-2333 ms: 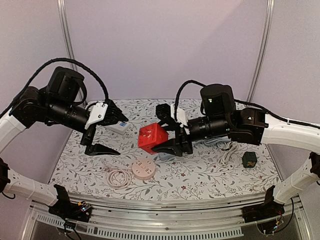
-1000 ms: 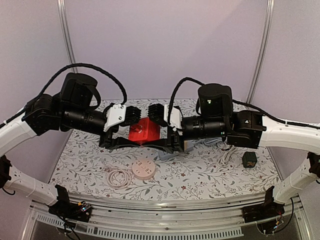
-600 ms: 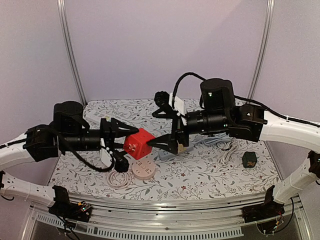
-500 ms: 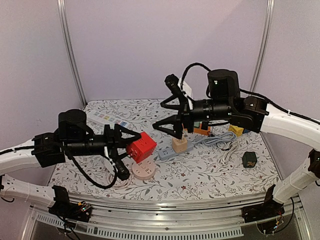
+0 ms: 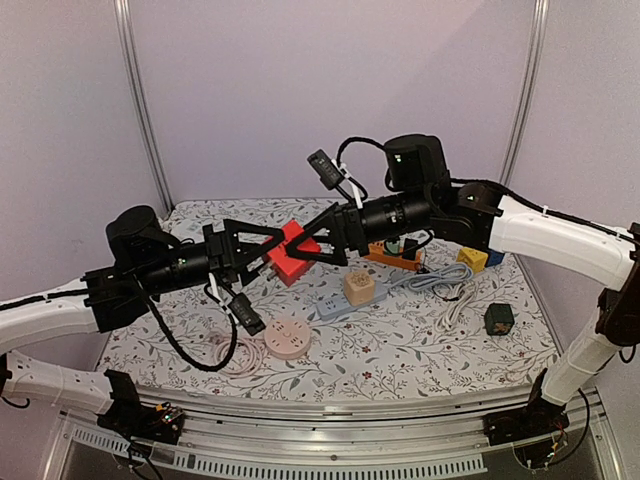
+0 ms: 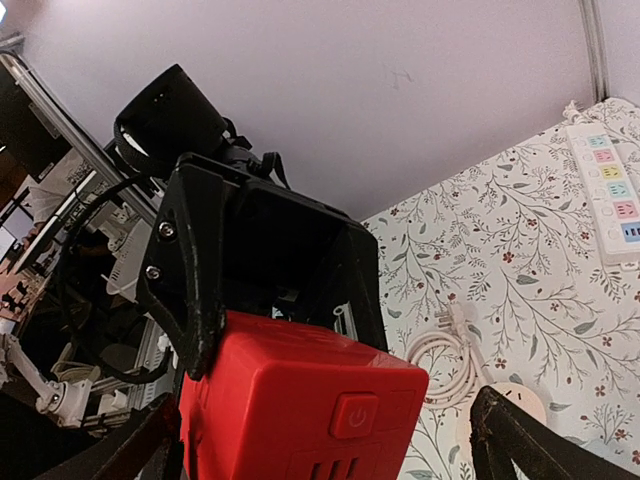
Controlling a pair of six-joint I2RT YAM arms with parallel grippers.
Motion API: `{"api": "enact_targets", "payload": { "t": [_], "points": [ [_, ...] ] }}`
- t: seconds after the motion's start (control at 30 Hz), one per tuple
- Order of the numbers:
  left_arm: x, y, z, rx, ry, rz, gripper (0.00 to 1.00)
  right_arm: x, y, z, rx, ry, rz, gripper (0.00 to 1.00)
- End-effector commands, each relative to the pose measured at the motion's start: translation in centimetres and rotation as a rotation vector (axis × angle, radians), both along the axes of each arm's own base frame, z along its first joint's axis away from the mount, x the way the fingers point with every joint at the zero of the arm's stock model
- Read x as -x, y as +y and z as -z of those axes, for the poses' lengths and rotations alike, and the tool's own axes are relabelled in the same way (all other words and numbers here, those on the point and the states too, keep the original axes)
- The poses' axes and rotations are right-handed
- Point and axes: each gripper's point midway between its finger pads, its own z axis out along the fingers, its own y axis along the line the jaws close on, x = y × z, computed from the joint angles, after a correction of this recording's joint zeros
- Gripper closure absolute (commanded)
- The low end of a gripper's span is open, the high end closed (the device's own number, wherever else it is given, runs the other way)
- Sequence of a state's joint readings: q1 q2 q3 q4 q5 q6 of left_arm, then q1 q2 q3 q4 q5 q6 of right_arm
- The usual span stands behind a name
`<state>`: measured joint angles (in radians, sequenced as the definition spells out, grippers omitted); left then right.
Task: Insert the plug
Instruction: Pick up the plug from the center of the board.
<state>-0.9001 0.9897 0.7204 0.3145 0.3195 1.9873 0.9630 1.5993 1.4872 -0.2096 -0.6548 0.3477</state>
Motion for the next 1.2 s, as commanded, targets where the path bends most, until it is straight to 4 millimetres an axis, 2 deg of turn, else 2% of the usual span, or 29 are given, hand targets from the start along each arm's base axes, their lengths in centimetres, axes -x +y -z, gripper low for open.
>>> {"api": "enact_targets", "payload": {
  "t": [0.0, 0.17, 0.27, 0.37, 0.63, 0.73, 0.77, 0.83, 0.87, 0.93, 1.03, 1.1, 1.13, 1.17],
  "points": [
    [0.9, 0.1, -1.5, -0.119, -0.578, 0.011, 1.0, 1.5, 0.4, -1.0, -0.038, 0.054, -0.097, 0.01],
    [1.1, -0.2, -2.5, -0.105, -0.615, 0.023, 1.0, 2.5, 1.3, -0.2, -0.029, 0.152, -0.195, 0.06],
    [1.2, -0.3, -2.7, -0.104, -0.633, 0.031, 1.0, 2.8, 1.7, 0.2, -0.026, 0.199, -0.231, 0.14],
    [1.3, -0.4, -2.4, -0.11, -0.636, 0.037, 1.0, 3.0, 1.9, -0.2, -0.047, 0.217, -0.256, 0.31],
    [0.9, -0.4, -2.9, -0.102, -0.624, 0.015, 1.0, 3.8, 2.0, -0.7, -0.073, 0.271, -0.314, 1.0],
    [0.2, -0.2, -2.6, -0.125, -0.604, -0.021, 1.0, 3.7, 1.8, -0.9, -0.076, 0.268, -0.304, 1.0],
    [-0.3, 0.0, -2.2, -0.141, -0.588, -0.042, 0.93, 3.5, 1.9, -0.8, -0.073, 0.267, -0.285, 1.0],
    [-1.3, 0.5, -1.6, -0.162, -0.534, -0.1, 0.3, 2.2, 1.7, -0.5, -0.066, 0.265, -0.212, 1.0],
    [-2.0, 0.9, -1.2, -0.182, -0.5, -0.145, 0.05, 1.2, 1.5, -0.1, -0.047, 0.271, -0.151, 1.0],
    [-4.1, 2.5, 0.1, -0.228, -0.409, -0.284, 0.01, -1.9, 0.9, 1.9, 0.046, 0.24, 0.057, 1.0],
    [-8.0, 7.8, 4.0, -0.346, -0.13, -0.626, 0.0, -5.5, -1.5, 5.7, 0.303, 0.059, 0.347, 1.0],
    [-8.3, 12.8, 7.6, -0.429, 0.158, -0.848, 0.01, -6.6, -2.4, 7.7, 0.473, -0.052, 0.45, 1.0],
    [-7.8, 15.1, 9.1, -0.457, 0.296, -0.936, 0.01, -6.6, -2.4, 8.2, 0.528, -0.089, 0.464, 1.0],
    [-6.8, 17.1, 10.7, -0.486, 0.416, -1.001, 0.0, -6.8, -2.1, 9.6, 0.592, -0.114, 0.465, 1.0]
  ]
}}
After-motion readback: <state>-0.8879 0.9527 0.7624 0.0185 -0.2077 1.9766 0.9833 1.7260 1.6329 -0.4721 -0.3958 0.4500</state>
